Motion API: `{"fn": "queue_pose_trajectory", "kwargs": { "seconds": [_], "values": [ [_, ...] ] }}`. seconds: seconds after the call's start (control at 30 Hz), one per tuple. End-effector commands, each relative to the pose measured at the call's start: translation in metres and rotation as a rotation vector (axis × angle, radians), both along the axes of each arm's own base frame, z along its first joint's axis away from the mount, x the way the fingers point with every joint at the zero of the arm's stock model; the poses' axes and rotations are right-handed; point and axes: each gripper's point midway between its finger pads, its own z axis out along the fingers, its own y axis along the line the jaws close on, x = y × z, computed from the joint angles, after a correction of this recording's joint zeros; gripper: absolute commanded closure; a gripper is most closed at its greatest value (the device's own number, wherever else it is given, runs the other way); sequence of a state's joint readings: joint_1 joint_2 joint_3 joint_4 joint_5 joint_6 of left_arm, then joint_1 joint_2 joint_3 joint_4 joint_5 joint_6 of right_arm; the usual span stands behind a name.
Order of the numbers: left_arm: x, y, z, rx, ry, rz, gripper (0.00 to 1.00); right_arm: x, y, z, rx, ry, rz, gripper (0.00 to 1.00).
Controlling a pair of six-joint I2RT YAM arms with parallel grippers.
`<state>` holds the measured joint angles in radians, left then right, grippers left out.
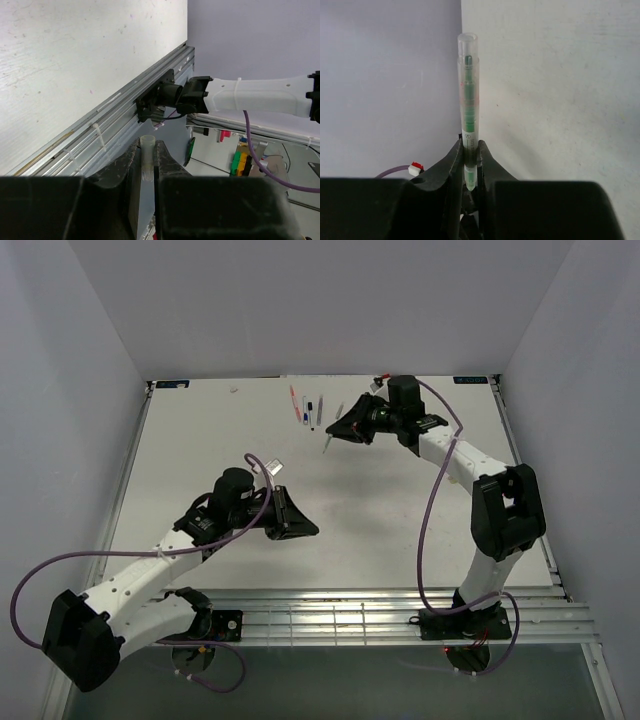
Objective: Open the pen caps
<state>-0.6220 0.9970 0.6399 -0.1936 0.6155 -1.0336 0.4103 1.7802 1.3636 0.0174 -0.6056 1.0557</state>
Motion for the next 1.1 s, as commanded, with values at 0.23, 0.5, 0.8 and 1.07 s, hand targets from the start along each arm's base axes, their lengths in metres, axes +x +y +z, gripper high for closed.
{"fn": "queue_pose_trajectory", "kwargs": {
  "seconds": [0.23, 0.5, 0.8, 1.07],
  "values": [
    [0.031, 0.032, -0.050, 0.387, 0.014, 0.094, 1.00, -0.105, -0.061, -0.102, -0.451, 0.033, 0.140, 0.92],
    [0.066, 0.076, -0.106, 0.740, -0.053, 0.195, 1.00, -0.148, -0.109, -0.150, -0.679, 0.108, 0.185, 0.92],
    [0.090, 0.109, -0.152, 1.047, -0.057, 0.214, 1.00, -0.127, -0.108, -0.178, -0.859, 0.162, 0.178, 0.92],
    [0.095, 0.120, -0.178, 1.164, -0.029, 0.197, 1.00, -0.123, -0.118, -0.195, -0.972, 0.167, 0.155, 0.92]
  ]
}}
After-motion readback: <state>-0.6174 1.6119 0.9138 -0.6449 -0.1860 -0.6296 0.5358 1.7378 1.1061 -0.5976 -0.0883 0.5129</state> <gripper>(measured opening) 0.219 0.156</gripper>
